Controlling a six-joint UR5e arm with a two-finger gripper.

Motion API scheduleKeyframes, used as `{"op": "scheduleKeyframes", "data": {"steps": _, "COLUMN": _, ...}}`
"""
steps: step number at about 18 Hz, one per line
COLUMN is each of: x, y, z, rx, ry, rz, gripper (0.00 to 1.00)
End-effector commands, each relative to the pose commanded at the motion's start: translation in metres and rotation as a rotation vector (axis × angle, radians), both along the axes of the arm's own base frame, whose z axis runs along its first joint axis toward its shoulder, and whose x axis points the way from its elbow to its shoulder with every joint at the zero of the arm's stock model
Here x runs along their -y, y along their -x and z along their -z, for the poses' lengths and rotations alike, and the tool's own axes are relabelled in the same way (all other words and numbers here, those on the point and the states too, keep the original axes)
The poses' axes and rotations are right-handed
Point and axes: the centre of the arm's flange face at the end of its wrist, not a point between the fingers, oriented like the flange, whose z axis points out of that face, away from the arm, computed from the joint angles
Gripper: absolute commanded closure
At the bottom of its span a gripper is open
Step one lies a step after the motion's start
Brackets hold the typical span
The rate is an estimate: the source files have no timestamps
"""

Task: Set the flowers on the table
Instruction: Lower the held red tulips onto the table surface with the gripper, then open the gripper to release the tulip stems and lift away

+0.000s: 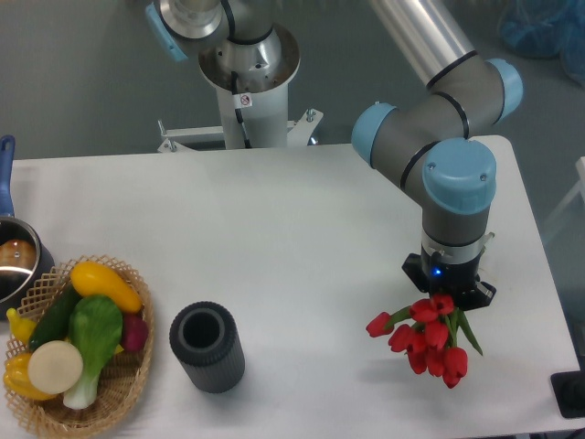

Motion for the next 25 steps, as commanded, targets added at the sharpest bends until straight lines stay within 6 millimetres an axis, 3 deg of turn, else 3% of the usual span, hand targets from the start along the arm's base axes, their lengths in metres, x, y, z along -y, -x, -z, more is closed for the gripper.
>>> {"op": "scheduleKeyframes", "data": {"steps": 5, "x": 0.0, "y": -0.001, "z": 0.001, "rx": 0.015, "ry": -0.003, "rz": 0.002, "gripper": 0.89}}
{"op": "scheduleKeyframes", "data": {"steps": 10, "x": 0.006, "y": -0.011, "z": 0.033, "rx": 0.067, "ry": 0.035, "rz": 0.002, "gripper": 0.89}}
{"op": "scheduleKeyframes", "data": {"steps": 14, "x": 0.009, "y": -0.017, "z": 0.043, "rx": 0.114, "ry": 0.069, "rz": 0.002, "gripper": 0.84}}
{"op": "scheduleKeyframes", "data": {"steps": 18, "x": 0.012, "y": -0.024, "z": 0.049, "rx": 0.158, "ry": 0.091, "rz": 0.002, "gripper": 0.64}}
{"op": "scheduleKeyframes", "data": {"steps": 22, "x": 0.012, "y": -0.023, "z": 0.046, "rx": 0.152, "ry": 0.08, "rz": 0.0, "gripper": 0.34}}
{"op": "scheduleKeyframes", "data": {"steps": 23, "x": 0.012, "y": -0.023, "z": 0.046, "rx": 0.149, "ry": 0.08, "rz": -0.002, "gripper": 0.08}}
{"op": "scheduleKeyframes", "data": {"steps": 24, "x": 0.012, "y": -0.021, "z": 0.042, "rx": 0.133, "ry": 0.073, "rz": -0.008, "gripper": 0.0}}
{"op": "scheduleKeyframes", "data": {"steps": 25, "x": 0.01, "y": -0.016, "z": 0.034, "rx": 0.109, "ry": 0.056, "rz": -0.011, "gripper": 0.0}}
